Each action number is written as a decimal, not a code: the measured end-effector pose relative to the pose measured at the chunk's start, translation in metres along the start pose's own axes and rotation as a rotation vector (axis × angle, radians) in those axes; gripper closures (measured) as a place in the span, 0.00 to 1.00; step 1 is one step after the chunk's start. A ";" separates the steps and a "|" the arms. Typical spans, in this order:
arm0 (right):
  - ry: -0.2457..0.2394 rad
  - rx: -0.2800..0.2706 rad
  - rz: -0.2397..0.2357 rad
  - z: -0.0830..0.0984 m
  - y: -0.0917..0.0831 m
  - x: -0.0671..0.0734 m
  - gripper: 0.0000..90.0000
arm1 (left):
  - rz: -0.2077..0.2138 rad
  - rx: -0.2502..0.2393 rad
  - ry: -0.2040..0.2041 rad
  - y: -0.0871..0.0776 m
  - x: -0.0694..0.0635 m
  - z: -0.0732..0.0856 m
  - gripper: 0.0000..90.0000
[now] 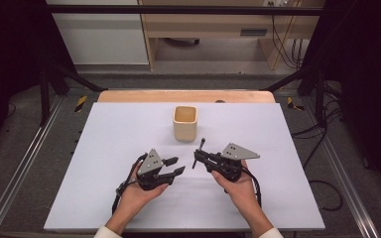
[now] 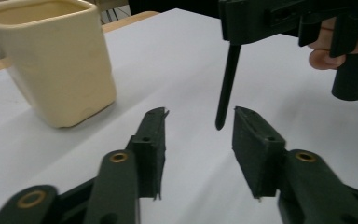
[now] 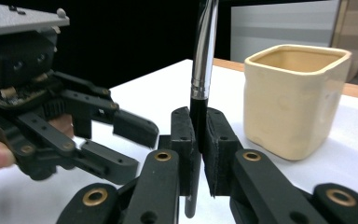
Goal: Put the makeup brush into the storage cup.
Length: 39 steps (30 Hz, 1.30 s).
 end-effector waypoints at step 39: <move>-0.078 0.116 0.111 -0.003 -0.004 -0.007 0.93 | -0.182 -0.049 -0.064 -0.064 0.056 0.041 0.11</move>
Point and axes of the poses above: each handheld gripper's, and its own axes: y roughly forward along the jaws, z roughly out of its underside, x roughly to its left, the point moved 1 cm from there along y, roughly forward along the jaws, and after that the axes turned 10 degrees about -z, right-handed, at the moved point
